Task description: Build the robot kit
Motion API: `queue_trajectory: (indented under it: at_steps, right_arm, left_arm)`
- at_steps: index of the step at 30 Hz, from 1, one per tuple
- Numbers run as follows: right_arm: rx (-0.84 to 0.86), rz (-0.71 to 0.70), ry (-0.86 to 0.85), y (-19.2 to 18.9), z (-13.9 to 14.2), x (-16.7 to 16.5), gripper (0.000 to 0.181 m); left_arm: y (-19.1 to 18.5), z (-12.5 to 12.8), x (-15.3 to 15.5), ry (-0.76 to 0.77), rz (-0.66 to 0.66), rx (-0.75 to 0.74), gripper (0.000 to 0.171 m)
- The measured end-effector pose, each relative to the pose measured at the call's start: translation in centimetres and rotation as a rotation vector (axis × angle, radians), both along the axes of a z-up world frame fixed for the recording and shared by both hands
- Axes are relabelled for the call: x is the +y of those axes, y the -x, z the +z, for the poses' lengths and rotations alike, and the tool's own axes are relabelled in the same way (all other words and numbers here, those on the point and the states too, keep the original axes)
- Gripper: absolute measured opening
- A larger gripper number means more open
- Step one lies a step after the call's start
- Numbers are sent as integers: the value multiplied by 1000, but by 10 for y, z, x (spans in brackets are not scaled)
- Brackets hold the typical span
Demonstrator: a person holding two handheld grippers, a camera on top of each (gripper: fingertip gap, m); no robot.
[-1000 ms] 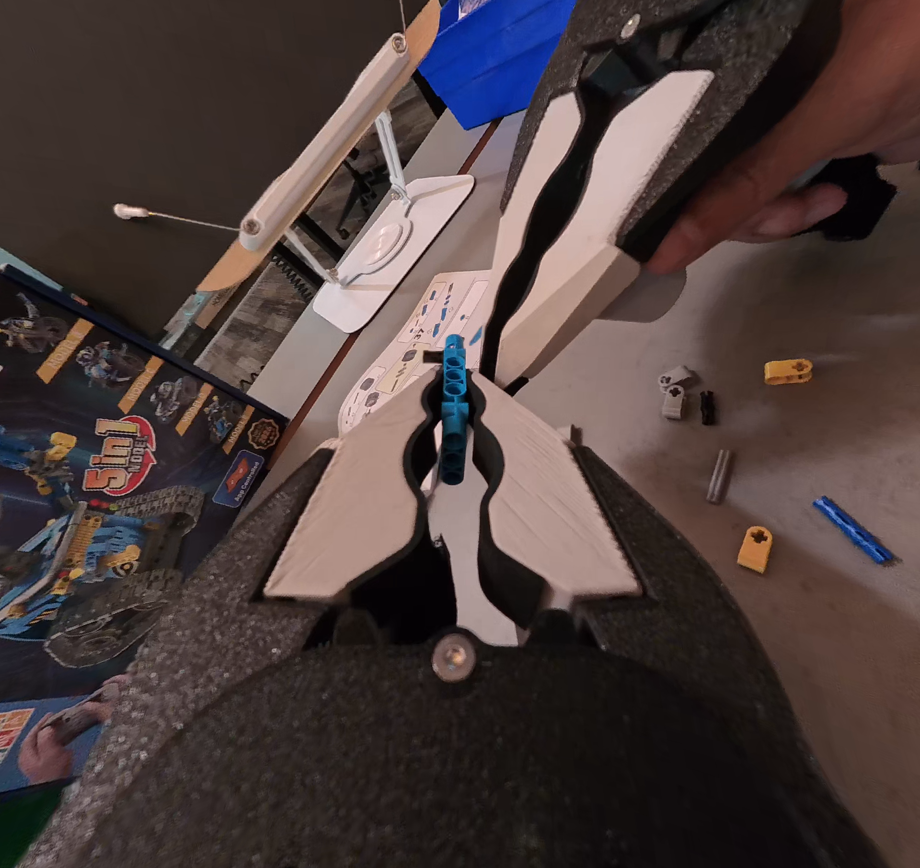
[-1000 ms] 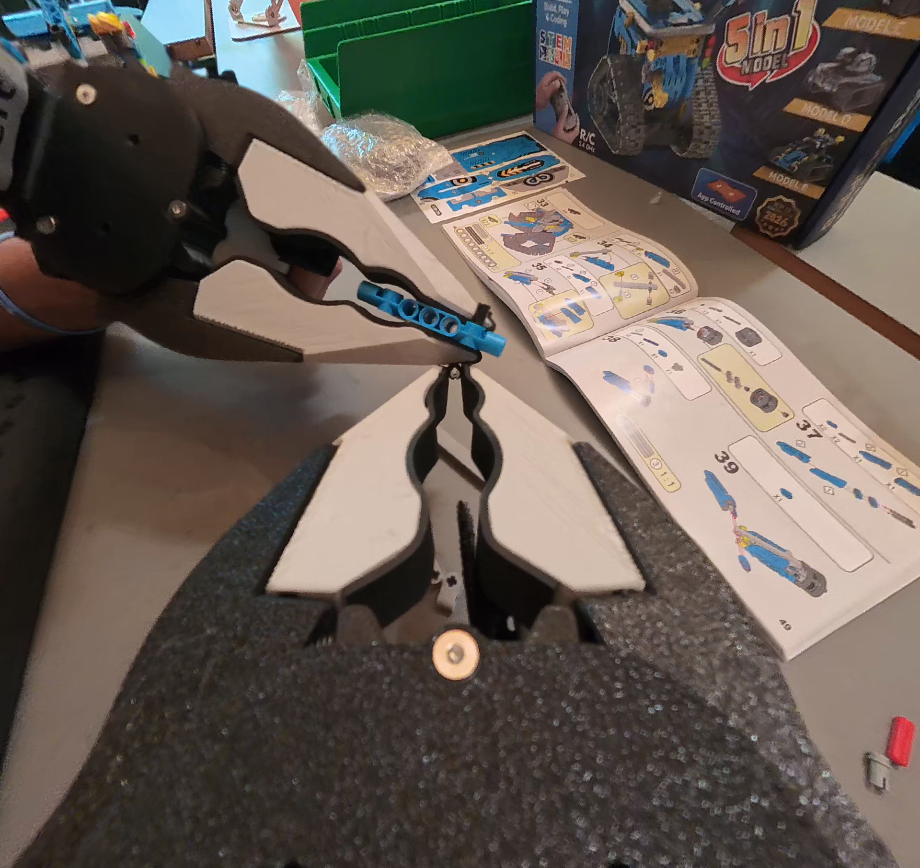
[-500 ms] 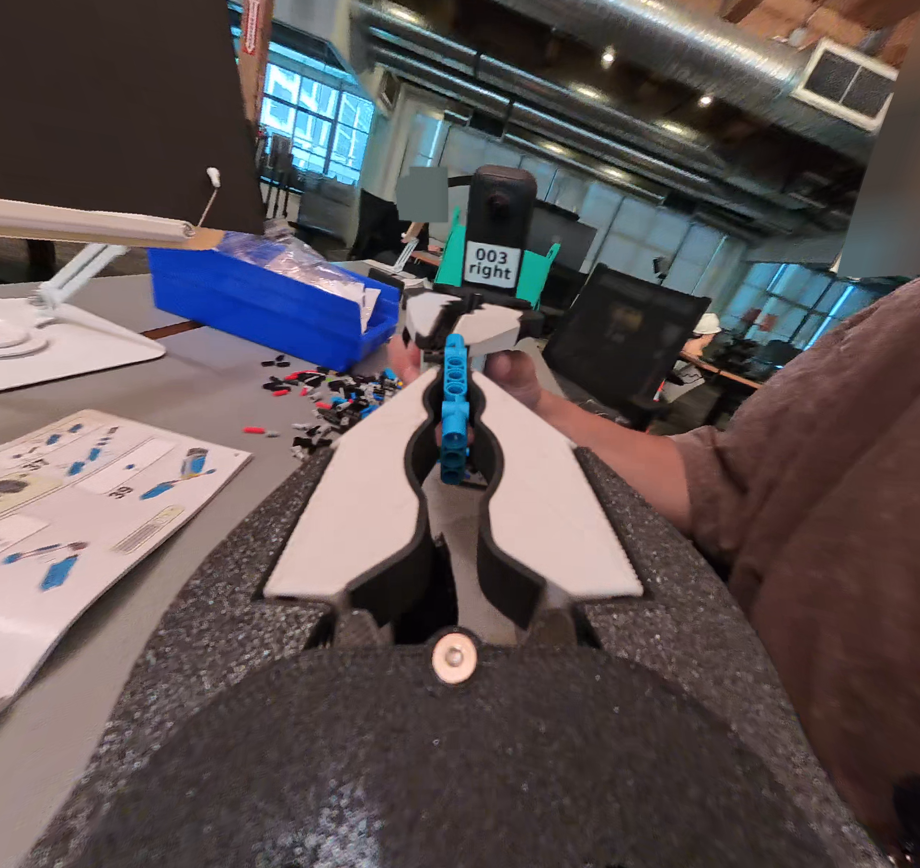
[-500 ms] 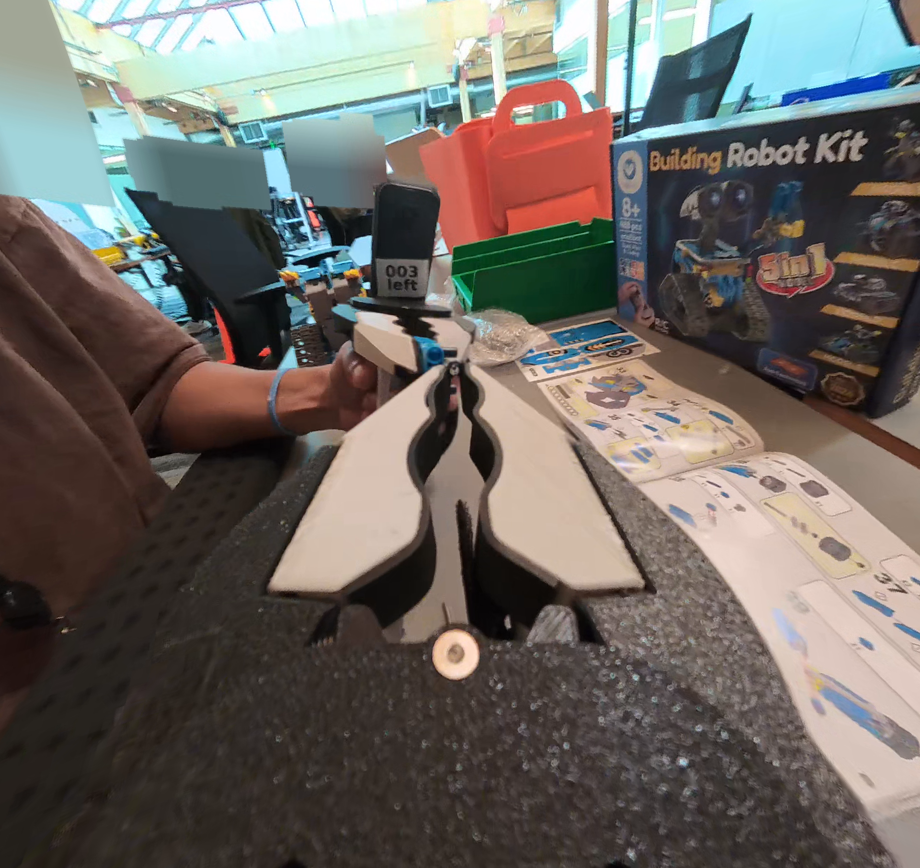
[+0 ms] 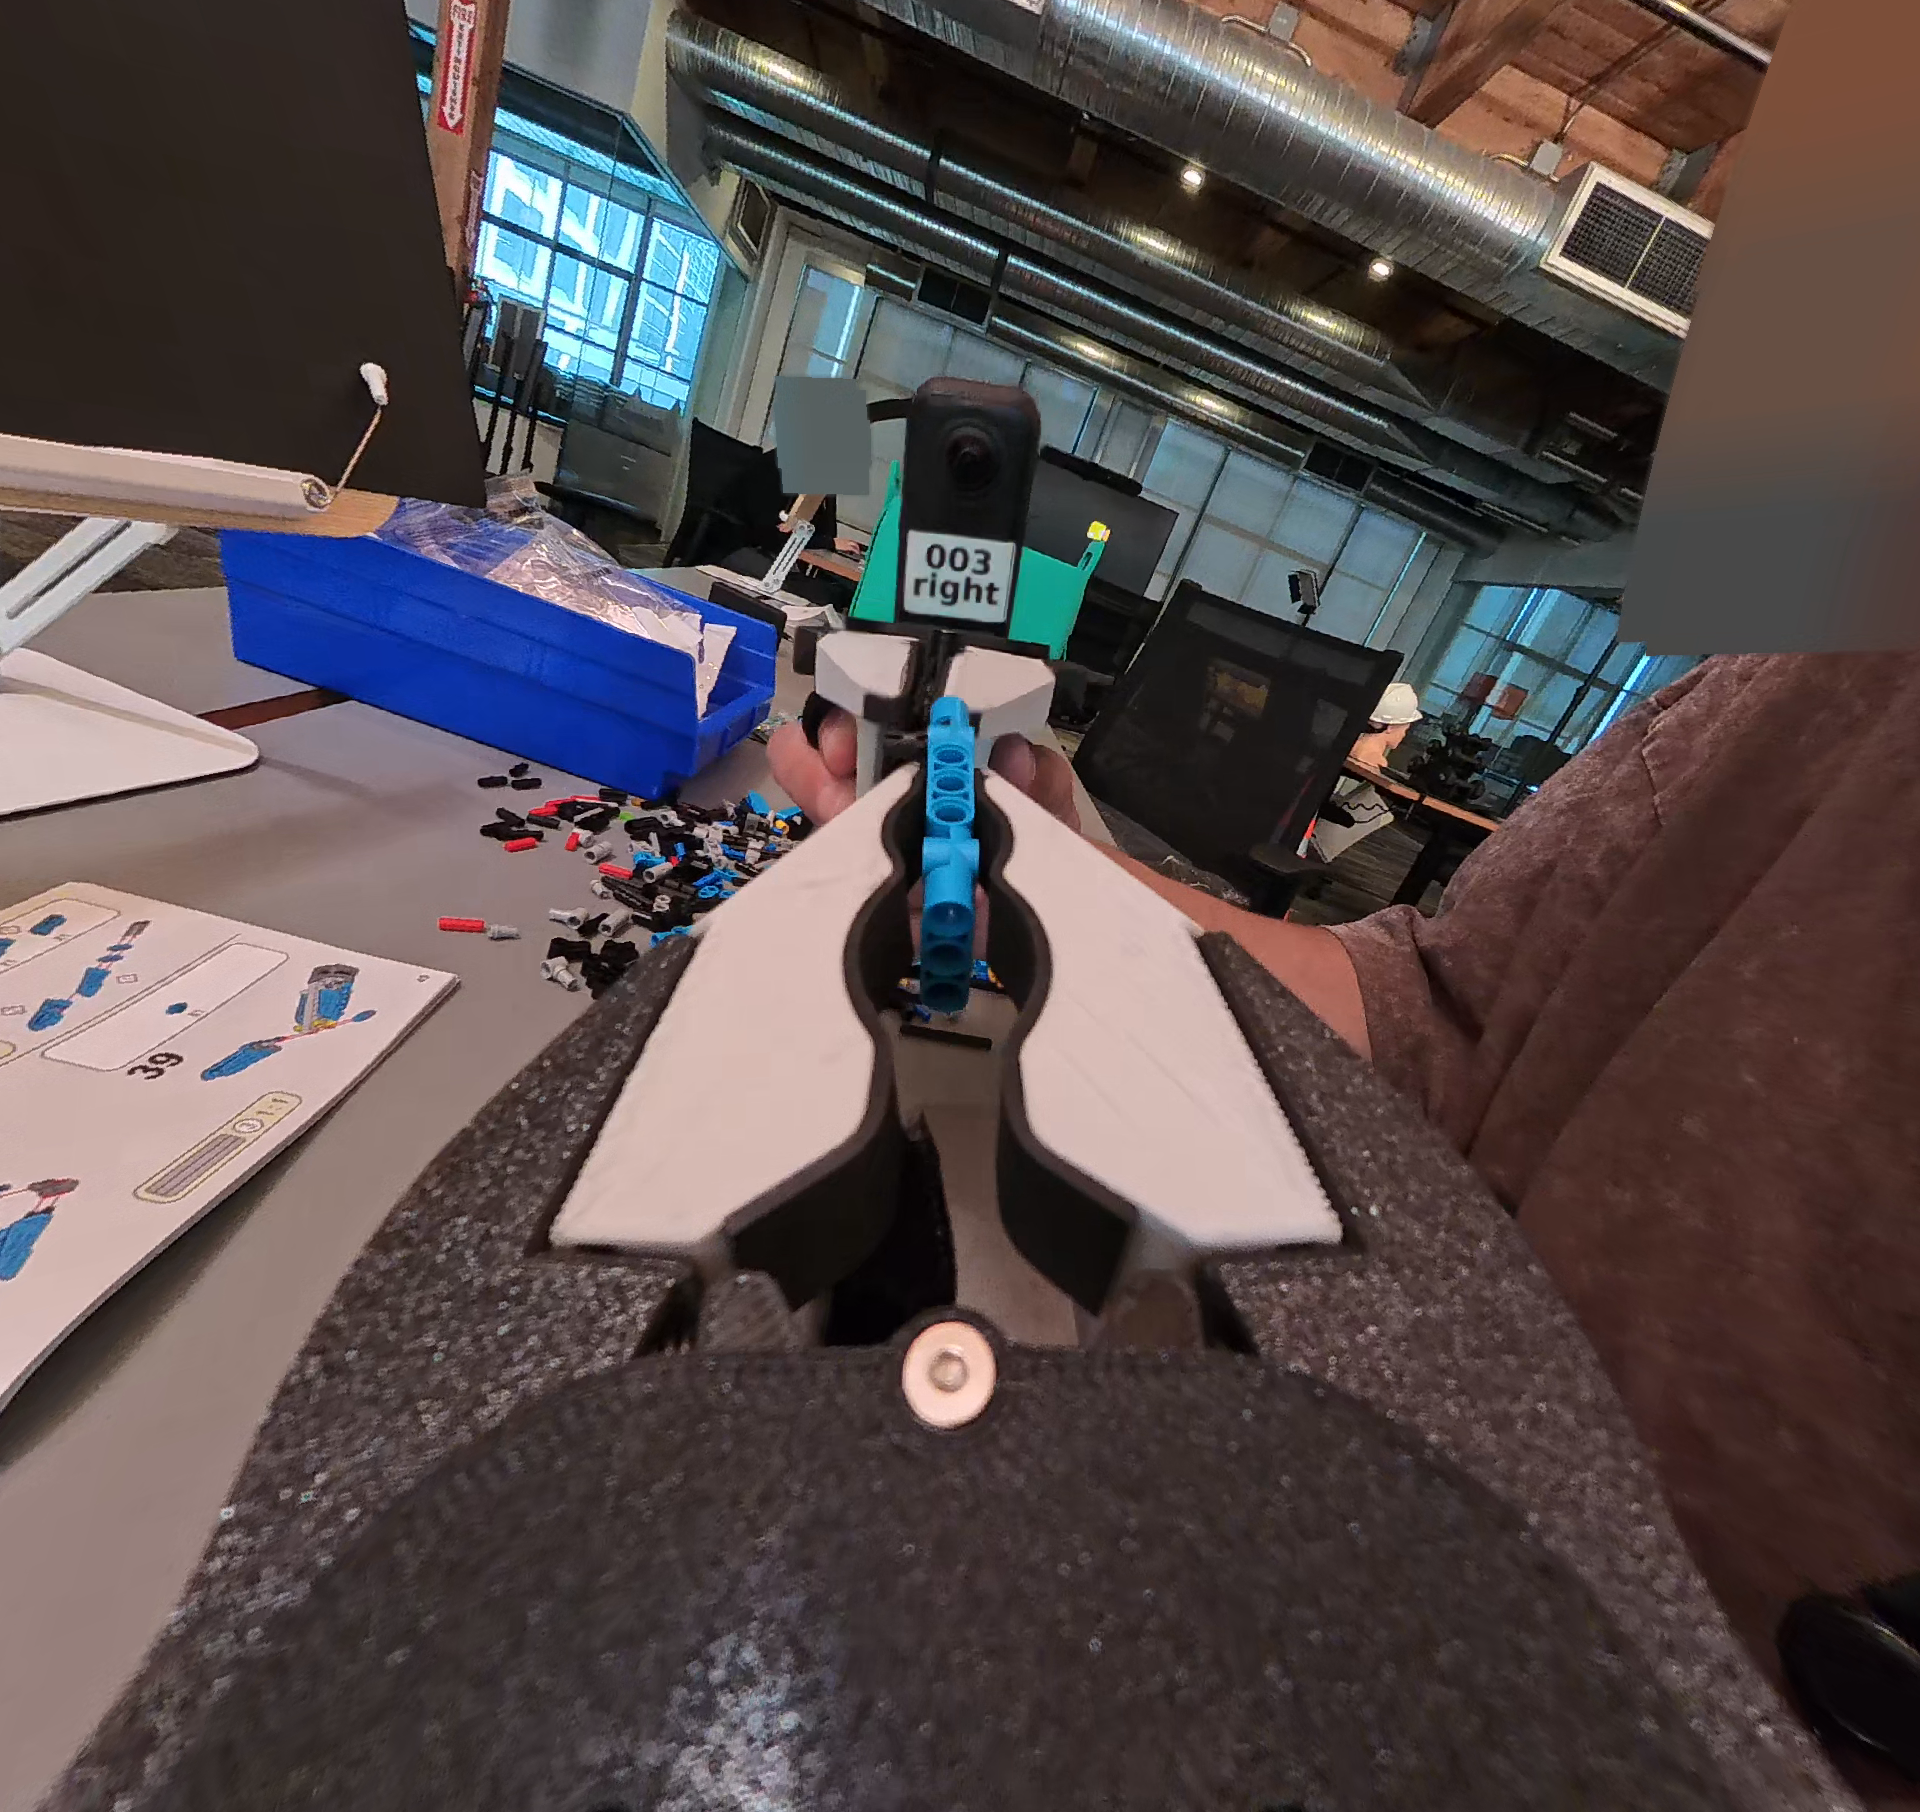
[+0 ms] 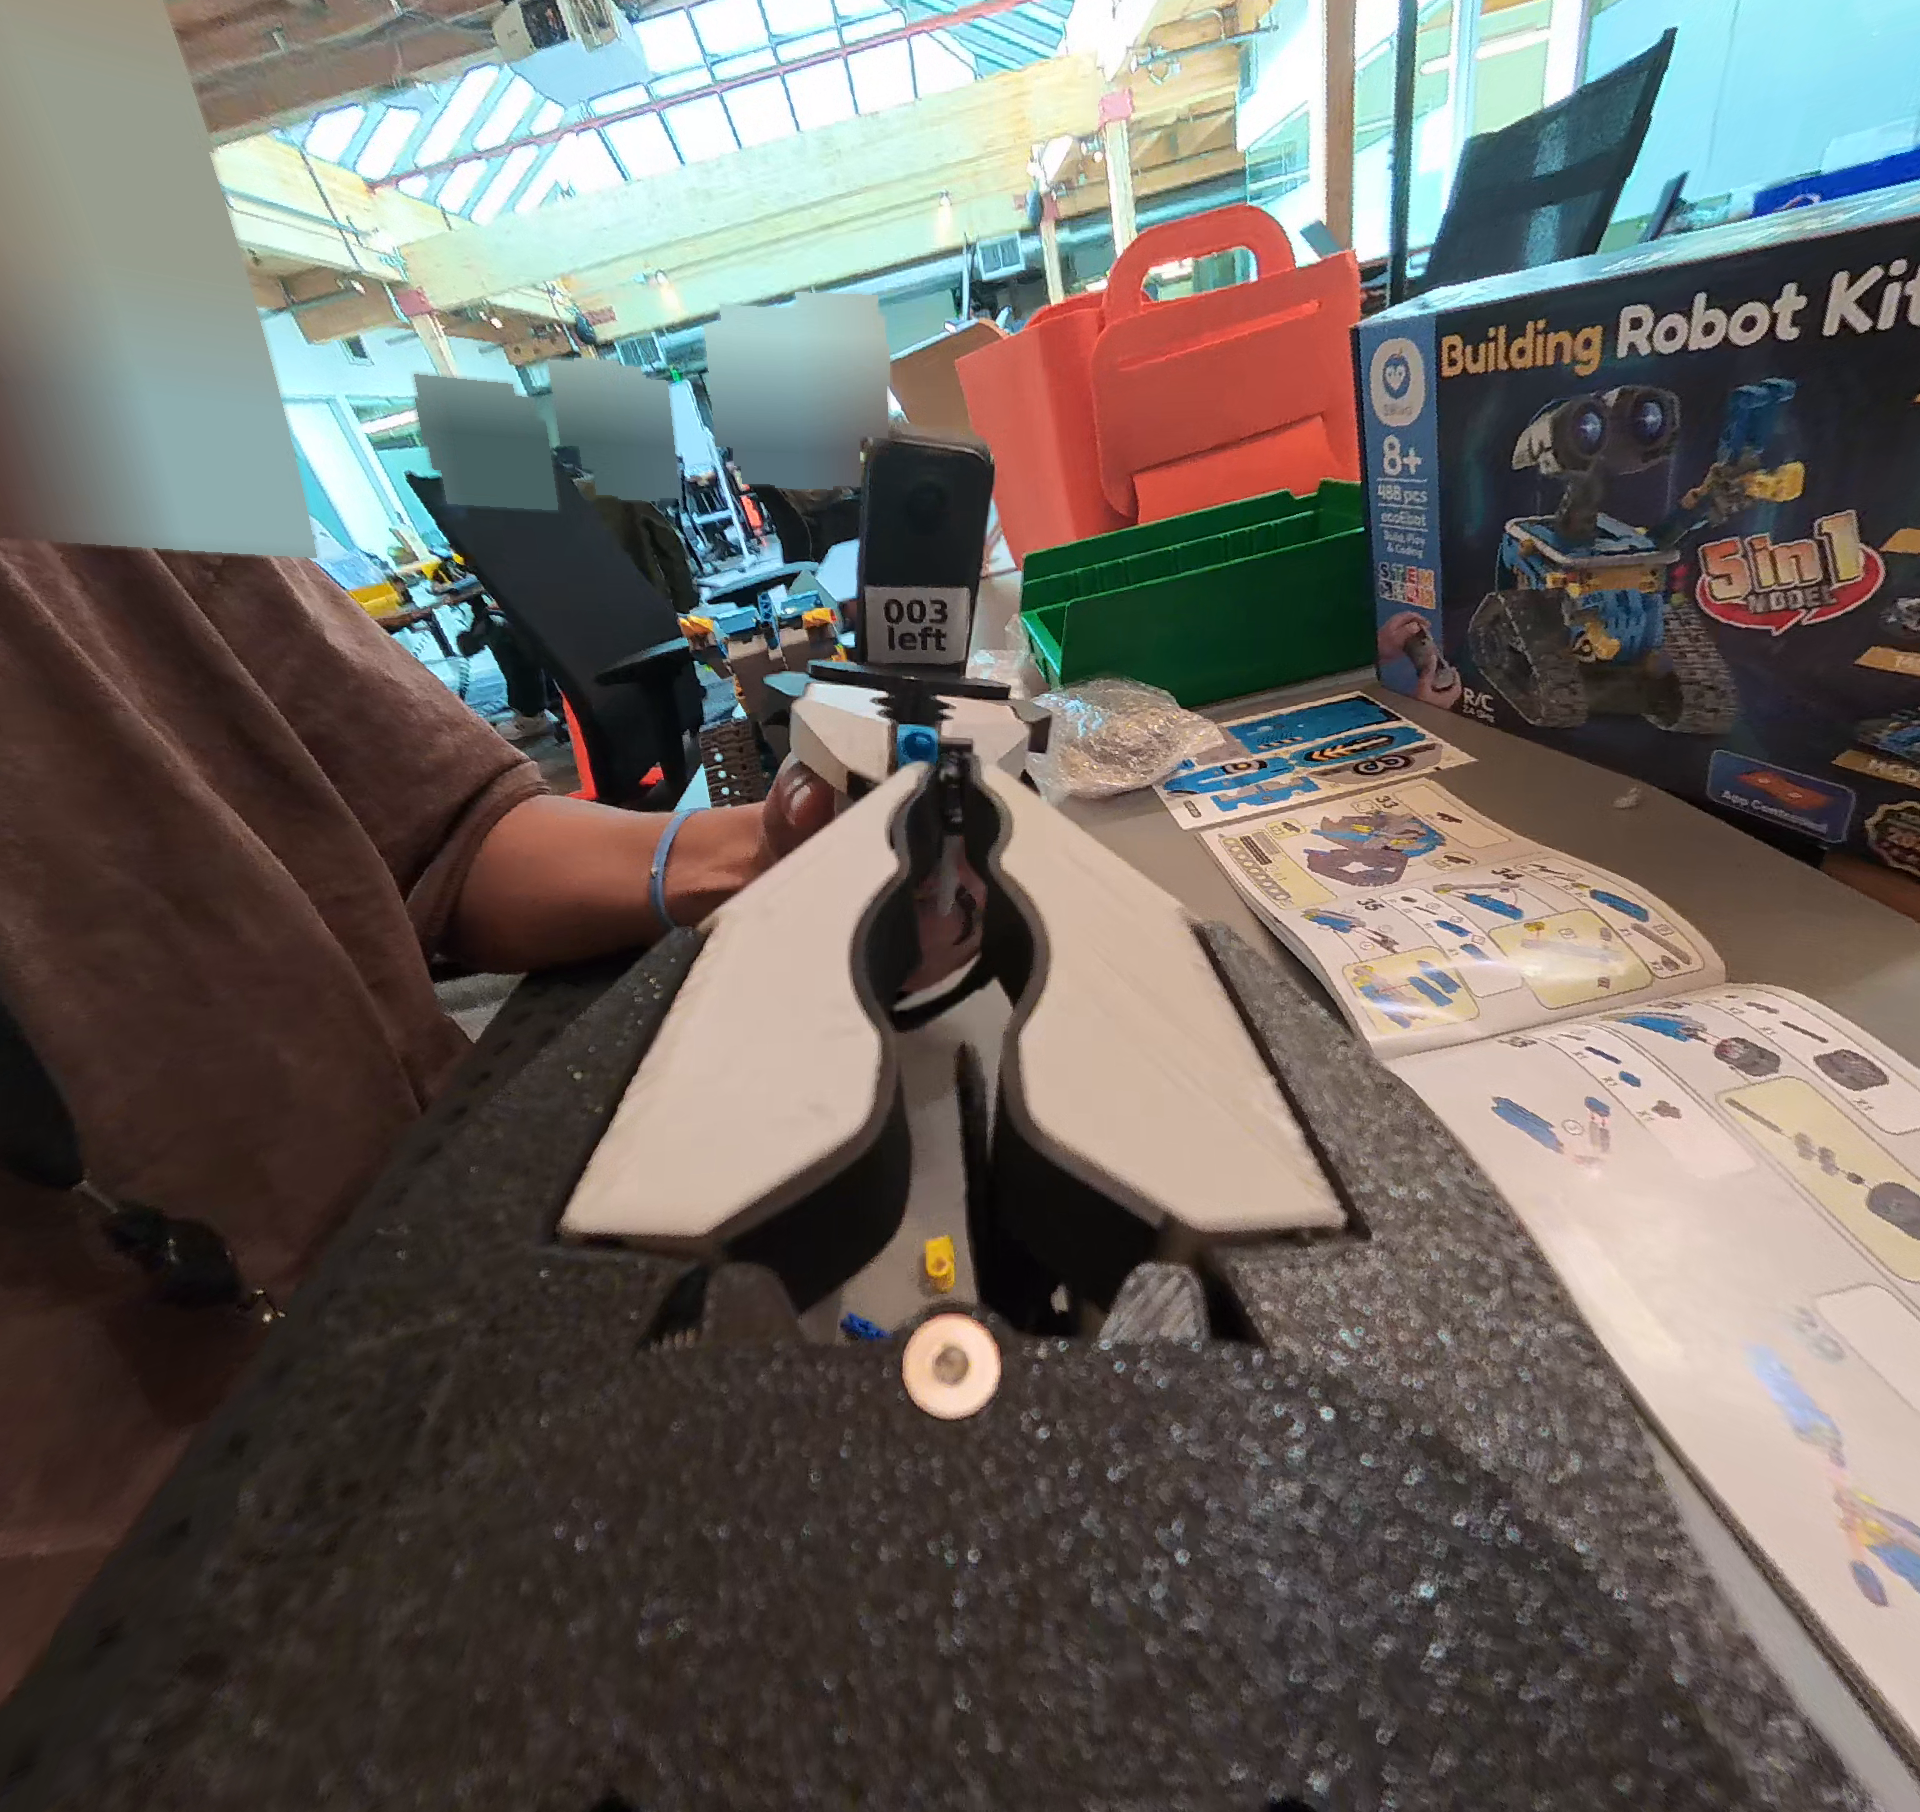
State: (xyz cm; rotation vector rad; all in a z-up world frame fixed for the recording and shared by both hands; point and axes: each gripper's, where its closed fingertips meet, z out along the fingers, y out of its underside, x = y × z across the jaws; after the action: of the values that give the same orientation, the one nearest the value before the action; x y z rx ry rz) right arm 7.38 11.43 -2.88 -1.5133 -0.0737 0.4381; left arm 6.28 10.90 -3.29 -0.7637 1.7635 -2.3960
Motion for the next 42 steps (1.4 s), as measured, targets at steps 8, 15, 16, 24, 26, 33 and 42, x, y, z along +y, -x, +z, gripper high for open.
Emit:
queue_trajectory:
  at_steps: [8,15,16,24,26,33,42]
  right_arm:
    - [10,10,7,2,-2,2,3]
    - [5,12,28,3,-3,1,3]
    - [-14,-1,53,2,-7,2,3]
    - [71,97,114,6,-19,-3,3]
    - [97,123,121,8,-21,-4,3]
    - [63,93,158,6,-25,-3,3]
    - [89,58,117,-4,-19,-7,7]
  left_arm:
    - [-3,-2,4,-25,20,-2,6]
    - [-4,-9,3,-88,37,-9,6]
    - [-5,-13,3,-116,47,-11,6]
    - [-1,-23,-1,-229,49,-47,5]
    - [0,-25,-2,-257,53,-53,5]
    - [-4,-29,-4,-254,62,-27,5]
    - [-8,-24,2,-168,46,13,5]
